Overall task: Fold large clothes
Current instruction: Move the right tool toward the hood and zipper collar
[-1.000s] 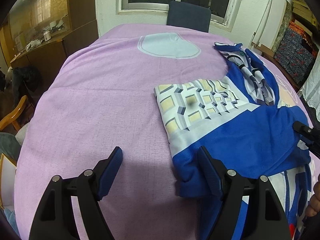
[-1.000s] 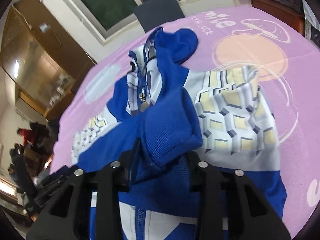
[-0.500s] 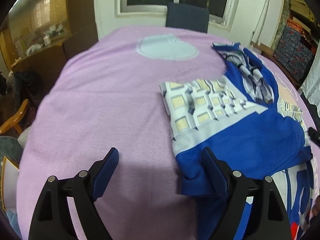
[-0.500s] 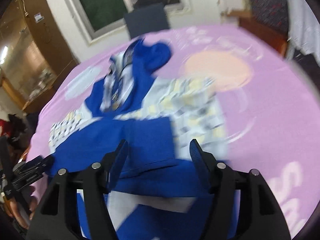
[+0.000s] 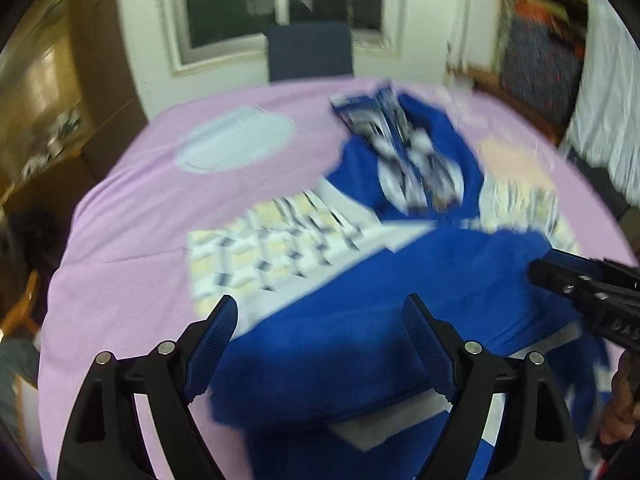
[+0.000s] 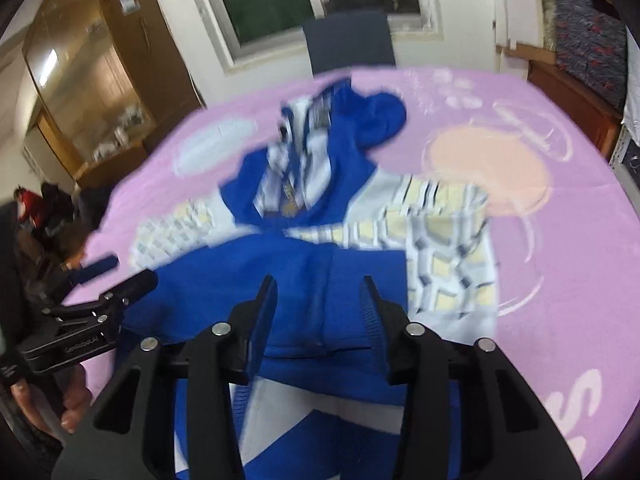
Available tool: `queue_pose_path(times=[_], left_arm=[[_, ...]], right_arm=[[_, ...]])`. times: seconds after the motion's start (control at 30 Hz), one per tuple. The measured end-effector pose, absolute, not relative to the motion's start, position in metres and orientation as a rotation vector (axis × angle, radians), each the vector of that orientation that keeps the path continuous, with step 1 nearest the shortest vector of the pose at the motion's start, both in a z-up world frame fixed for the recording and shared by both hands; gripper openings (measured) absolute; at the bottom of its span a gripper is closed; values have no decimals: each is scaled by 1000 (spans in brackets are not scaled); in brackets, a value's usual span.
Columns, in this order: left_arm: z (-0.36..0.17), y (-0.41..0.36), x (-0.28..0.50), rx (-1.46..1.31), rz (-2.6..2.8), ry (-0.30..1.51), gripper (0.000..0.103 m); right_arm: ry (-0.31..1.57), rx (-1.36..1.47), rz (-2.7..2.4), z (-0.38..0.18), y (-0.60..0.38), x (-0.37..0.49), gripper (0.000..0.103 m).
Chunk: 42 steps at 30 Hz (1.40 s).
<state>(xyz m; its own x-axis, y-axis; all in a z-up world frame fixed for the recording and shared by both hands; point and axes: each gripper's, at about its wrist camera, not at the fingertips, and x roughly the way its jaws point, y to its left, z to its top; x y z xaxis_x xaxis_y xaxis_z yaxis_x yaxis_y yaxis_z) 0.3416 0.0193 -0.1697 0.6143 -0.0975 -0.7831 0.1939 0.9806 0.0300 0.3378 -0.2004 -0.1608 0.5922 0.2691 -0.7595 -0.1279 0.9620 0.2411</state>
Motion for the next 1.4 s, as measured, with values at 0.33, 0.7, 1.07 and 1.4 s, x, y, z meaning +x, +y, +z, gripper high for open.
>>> queue_pose_path(times=[0.33, 0.7, 1.07, 1.4], left_arm=[[-169, 36, 354, 50, -115, 893, 94], [-189, 33, 356, 46, -131, 906, 96], [-179, 59, 357, -77, -127, 901, 96], [-184, 73, 362, -104, -78, 915, 96]], right_arm=[[951, 210, 289, -163, -214, 356, 41], [866, 283, 222, -111, -229, 465, 65], [933, 183, 172, -143, -170, 563, 80], [949, 150, 85, -165, -173, 578, 5]])
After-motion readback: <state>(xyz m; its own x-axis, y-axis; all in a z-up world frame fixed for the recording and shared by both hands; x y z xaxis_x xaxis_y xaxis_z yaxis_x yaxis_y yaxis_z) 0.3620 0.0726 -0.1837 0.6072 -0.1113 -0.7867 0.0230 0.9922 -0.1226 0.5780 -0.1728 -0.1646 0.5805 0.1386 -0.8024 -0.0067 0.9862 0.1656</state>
